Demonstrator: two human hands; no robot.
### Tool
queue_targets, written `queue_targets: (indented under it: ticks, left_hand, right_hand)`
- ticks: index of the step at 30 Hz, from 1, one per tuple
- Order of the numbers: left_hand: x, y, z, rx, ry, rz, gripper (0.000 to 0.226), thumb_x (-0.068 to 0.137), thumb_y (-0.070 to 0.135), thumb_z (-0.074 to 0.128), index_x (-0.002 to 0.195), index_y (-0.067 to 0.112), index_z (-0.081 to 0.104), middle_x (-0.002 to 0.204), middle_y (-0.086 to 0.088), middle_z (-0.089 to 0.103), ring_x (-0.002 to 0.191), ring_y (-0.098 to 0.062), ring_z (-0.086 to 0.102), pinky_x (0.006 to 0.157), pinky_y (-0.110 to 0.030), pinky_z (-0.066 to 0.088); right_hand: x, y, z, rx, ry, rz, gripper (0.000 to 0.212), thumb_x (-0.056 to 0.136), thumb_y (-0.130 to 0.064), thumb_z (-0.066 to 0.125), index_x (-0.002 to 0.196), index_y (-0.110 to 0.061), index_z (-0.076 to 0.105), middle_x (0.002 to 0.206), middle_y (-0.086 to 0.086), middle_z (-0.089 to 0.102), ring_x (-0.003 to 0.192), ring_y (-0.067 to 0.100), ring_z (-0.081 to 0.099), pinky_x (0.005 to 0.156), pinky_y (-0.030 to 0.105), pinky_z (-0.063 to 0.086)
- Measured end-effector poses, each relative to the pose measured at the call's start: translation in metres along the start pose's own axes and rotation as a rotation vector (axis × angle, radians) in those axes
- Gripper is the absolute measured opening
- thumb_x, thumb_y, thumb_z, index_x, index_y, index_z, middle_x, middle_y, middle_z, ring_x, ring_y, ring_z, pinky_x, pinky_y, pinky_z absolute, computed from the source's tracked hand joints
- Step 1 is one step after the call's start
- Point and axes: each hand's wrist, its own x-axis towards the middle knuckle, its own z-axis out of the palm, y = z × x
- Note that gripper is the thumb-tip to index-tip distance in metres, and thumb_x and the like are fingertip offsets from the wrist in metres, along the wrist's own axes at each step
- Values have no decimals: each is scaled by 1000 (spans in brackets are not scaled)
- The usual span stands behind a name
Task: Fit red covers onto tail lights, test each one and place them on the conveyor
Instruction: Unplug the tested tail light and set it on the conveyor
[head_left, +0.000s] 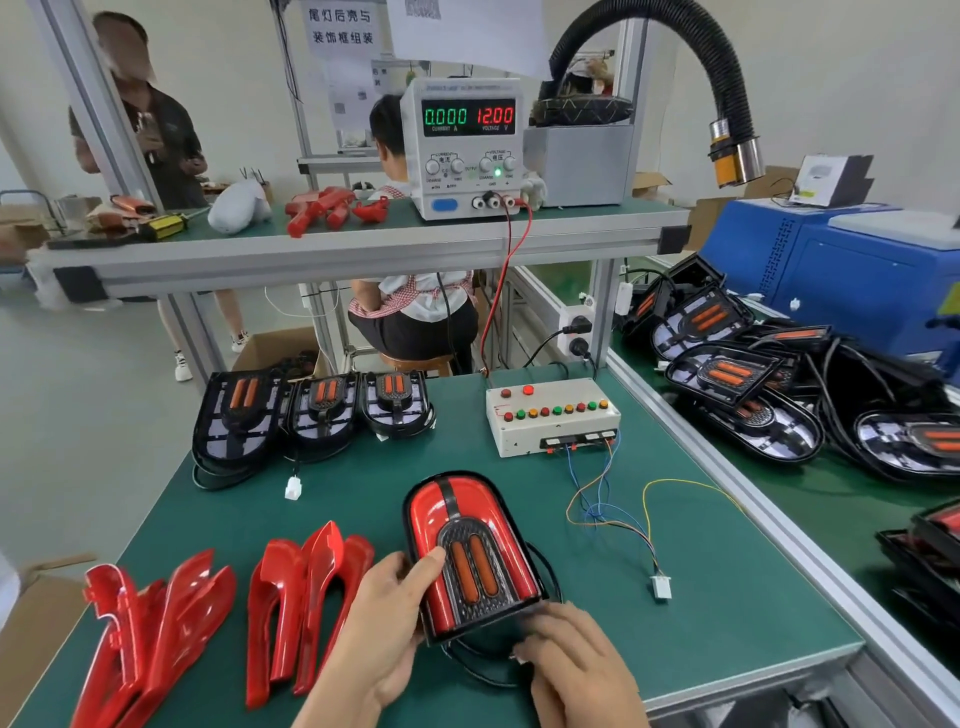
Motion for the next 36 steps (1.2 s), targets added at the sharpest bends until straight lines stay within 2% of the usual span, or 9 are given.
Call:
queue_targets:
  ticks: [5,7,11,15,21,27,32,34,36]
  left_hand:
    - [-12,11,17,-248,-109,107,40,94,21,60,127,-1,64,121,-20,72,113,-32,71,83,-42,63]
    - [-19,19,30,-295,-179,147,42,92,20,59,127,-2,64,124,-21,71,115,-32,70,85,-41,63]
    - [-31,30,56,-339,-342,166,40,96,22,56,130,2,66,131,-21,68,121,-36,66,95,-50,57]
    - [-31,33,78,-253,-481,198,34,101,23,61,131,9,66,136,-19,65,127,-37,62,96,-49,57]
    - [-24,24,105,-15,-546,222,29,98,25,63,123,13,71,130,-15,70,120,-31,67,88,-37,60]
    - [-26,27,144,265,-592,225,34,93,31,62,120,12,71,114,-5,77,107,-21,74,78,-27,60]
    - [-21,31,197,475,-681,233,22,107,22,52,117,13,69,109,2,78,101,-10,74,73,-16,56]
    - [-16,34,226,563,-716,297,21,107,21,51,114,15,69,107,3,79,100,-10,74,80,-22,57]
    - [-15,36,259,649,-736,380,20,107,21,51,109,17,71,102,4,79,98,-12,74,90,-33,57]
  right_hand:
    - [-3,-10,-7,317,263,738,40,83,-12,72,123,-15,66,136,9,60,126,8,52,106,11,37]
    - [9,-12,-15,637,257,1115,57,87,-4,76,137,-21,53,146,6,52,129,13,53,109,23,39]
    - [35,-9,-37,1079,240,1443,54,97,-40,56,146,-21,45,141,2,54,128,30,54,111,48,42]
    - [45,-6,-53,1255,340,1338,40,96,-23,58,132,-4,57,109,21,72,88,42,73,69,47,61]
    - [36,24,-92,997,264,1209,22,100,-32,56,118,-24,67,102,15,77,88,34,75,66,43,62]
    - [26,51,-144,867,93,1284,68,80,-67,46,117,-14,68,100,16,77,89,31,76,73,40,62]
    - [14,54,-186,478,-9,1310,70,90,-82,19,136,-46,57,134,-19,62,129,5,55,111,42,42]
    - [13,52,-207,424,58,1286,59,88,-82,20,117,-57,65,100,-38,66,97,-15,59,90,22,42]
    - [10,52,-227,436,137,1303,54,88,-79,30,94,-47,72,68,-30,61,64,-7,55,67,21,34]
